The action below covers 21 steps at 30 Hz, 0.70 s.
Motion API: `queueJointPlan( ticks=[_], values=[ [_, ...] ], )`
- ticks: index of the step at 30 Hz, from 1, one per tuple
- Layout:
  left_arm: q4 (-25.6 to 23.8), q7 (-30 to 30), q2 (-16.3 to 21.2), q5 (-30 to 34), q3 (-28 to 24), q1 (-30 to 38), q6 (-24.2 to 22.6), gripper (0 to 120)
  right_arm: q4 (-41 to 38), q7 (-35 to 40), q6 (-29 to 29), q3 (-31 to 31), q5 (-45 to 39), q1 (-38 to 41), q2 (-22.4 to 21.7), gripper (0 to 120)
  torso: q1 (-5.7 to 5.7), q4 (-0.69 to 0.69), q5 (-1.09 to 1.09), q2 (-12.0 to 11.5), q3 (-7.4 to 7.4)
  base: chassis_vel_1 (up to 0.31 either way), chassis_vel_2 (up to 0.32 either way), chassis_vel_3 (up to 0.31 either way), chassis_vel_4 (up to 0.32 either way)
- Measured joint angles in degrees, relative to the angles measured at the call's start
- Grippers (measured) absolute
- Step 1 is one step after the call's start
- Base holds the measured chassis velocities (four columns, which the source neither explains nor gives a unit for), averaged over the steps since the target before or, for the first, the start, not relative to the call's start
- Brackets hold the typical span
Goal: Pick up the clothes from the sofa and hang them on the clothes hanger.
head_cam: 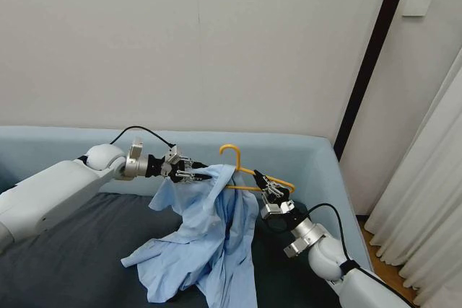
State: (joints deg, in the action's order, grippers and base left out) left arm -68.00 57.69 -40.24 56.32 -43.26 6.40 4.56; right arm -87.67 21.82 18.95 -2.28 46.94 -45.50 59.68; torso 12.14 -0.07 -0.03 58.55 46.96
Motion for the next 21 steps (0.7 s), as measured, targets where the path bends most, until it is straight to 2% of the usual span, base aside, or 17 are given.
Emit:
queueJointPlan(
  ticks=[2, 5, 16, 18, 21],
  values=[
    [-0.42, 0.1, 0.18, 0.04, -0.08, -0.19, 0.04, 11, -0.25, 0.01, 0.0, -0.09, -0.02, 0.05, -0.01, 4, 0.0, 0.01, -0.01, 0.0, 0.0, 0.0, 0.0, 0.0, 0.0],
    [-0.67, 0.19, 0.31, 0.01, -0.17, -0.26, 0.06, 8, -0.37, 0.13, -0.03, -0.27, -0.09, 0.07, -0.01, 4, -0.01, 0.01, 0.0, 0.0, 0.0, 0.0, 0.0, 0.0, 0.0],
    [-2.12, -0.3, 1.72, -0.4, 0.29, -1.45, 0.56, 8, -2.14, 0.25, -1.63, -0.9, -1.64, -1.45, 0.08, 5, -0.01, 0.01, -0.01, 0.0, 0.0, 0.0, 0.0, 0.0, 0.0],
    [-2.17, -0.7, 1.94, -0.46, 0.32, -1.49, 0.63, 8, -3.2, 0.41, -2.61, -1.39, -2.85, -1.86, 0.02, 13, -0.01, 0.01, 0.0, 0.0, 0.0, 0.0, 0.0, 0.0, 0.0],
    [-2.22, -0.85, 1.99, -0.49, 0.35, -1.49, 0.65, 7, -3.46, 0.38, -2.56, -1.4, -2.7, -1.97, 0.03, 16, -0.01, 0.01, -0.01, 0.0, 0.0, 0.0, 0.0, 0.0, 0.0]
  ],
)
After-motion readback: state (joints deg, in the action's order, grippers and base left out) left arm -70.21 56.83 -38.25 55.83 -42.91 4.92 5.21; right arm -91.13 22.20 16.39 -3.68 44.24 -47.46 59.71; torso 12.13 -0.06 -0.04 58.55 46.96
